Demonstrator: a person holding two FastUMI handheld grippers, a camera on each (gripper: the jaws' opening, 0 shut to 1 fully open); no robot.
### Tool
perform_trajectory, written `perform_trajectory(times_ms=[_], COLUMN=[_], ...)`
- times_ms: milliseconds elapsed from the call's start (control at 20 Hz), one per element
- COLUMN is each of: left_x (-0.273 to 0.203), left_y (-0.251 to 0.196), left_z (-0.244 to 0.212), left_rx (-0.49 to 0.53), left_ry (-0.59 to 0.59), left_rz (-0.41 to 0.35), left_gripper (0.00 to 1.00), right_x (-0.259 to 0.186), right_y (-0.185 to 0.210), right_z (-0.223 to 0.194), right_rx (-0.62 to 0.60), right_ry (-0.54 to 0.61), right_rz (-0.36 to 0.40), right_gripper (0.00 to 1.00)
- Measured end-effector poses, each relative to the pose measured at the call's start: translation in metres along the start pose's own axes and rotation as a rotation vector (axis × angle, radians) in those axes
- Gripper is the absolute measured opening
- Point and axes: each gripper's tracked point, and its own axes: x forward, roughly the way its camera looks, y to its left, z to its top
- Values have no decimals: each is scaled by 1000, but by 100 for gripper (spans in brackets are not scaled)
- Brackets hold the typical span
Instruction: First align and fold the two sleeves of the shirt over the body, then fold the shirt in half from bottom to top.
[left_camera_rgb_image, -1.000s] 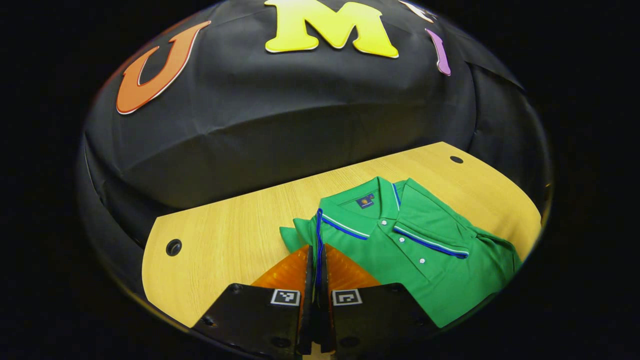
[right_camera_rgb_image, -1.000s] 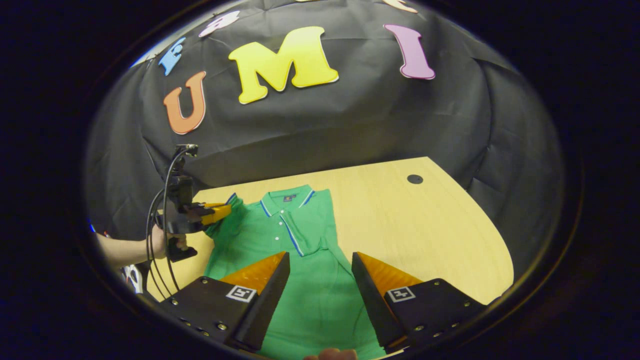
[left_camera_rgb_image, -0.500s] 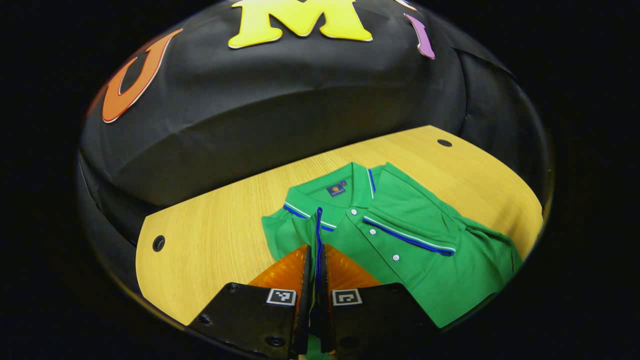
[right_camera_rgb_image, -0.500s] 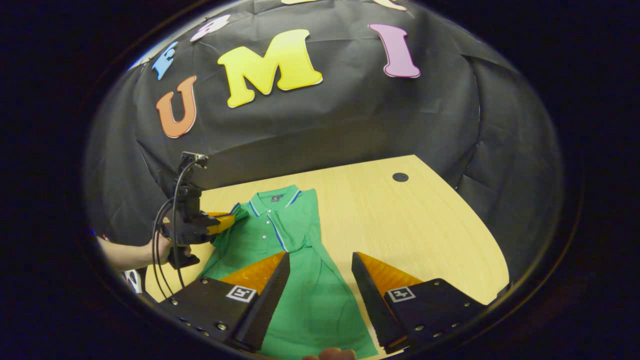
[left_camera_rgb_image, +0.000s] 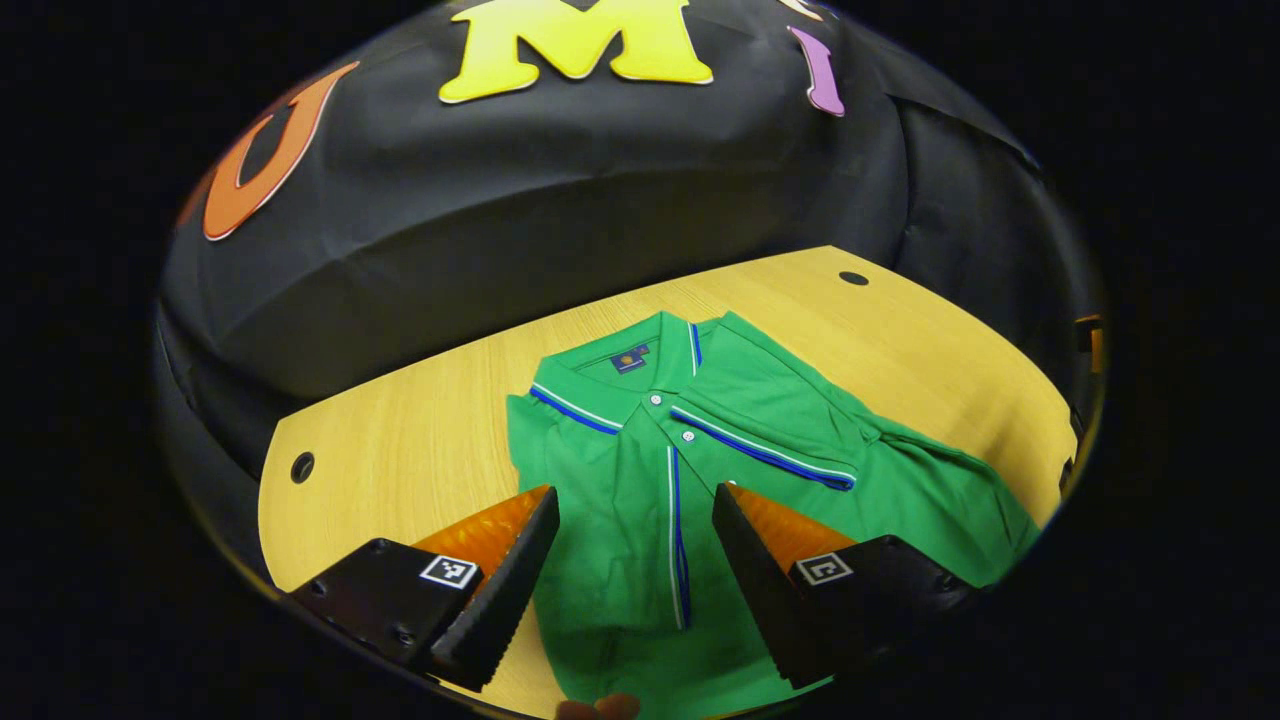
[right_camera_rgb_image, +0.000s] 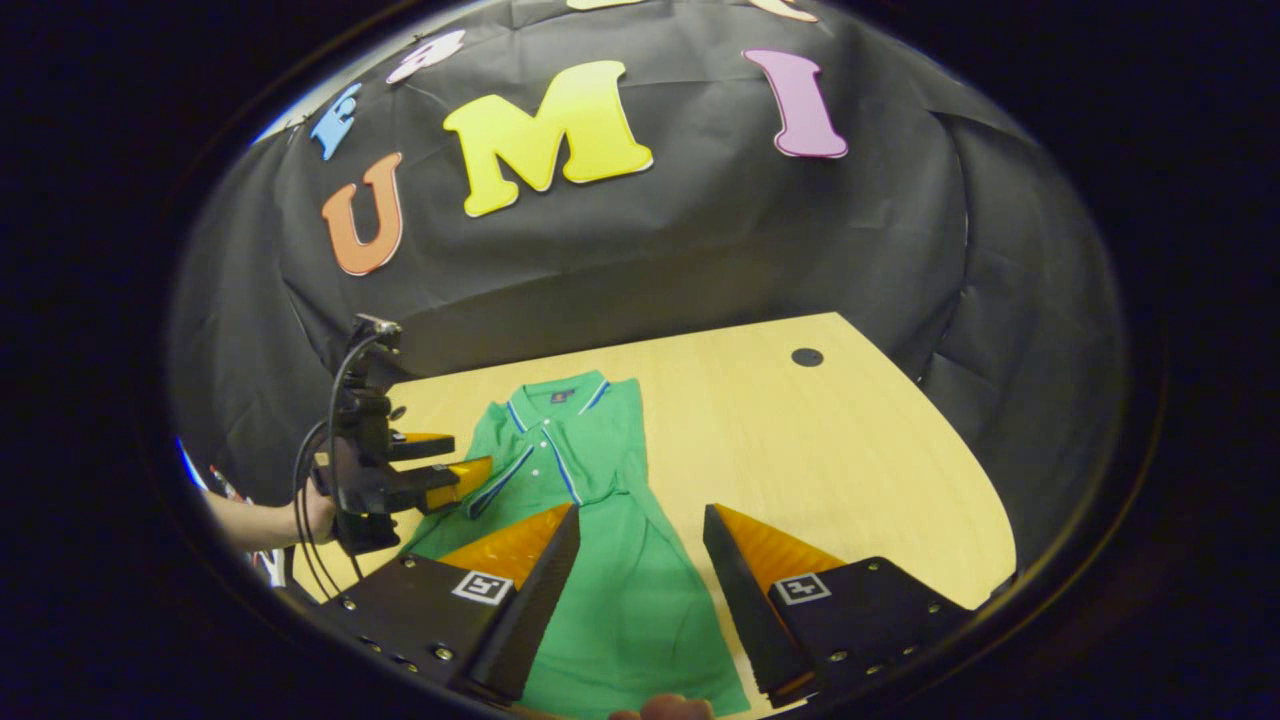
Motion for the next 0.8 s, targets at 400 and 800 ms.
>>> perform_trajectory(times_ms=[400,800], left_x=[-149,-260], left_y=[11,-50], left_z=[-114,-245], left_rx=[-148,-306], left_ry=[170,404], left_rz=[-31,-139], left_gripper=[100,100], right_x=[-14,-69], right_y=[-32,-65], right_z=[-53,-181], right_rx=[-194,-470], right_ry=[191,438], right_rz=[109,167], right_gripper=[80,80])
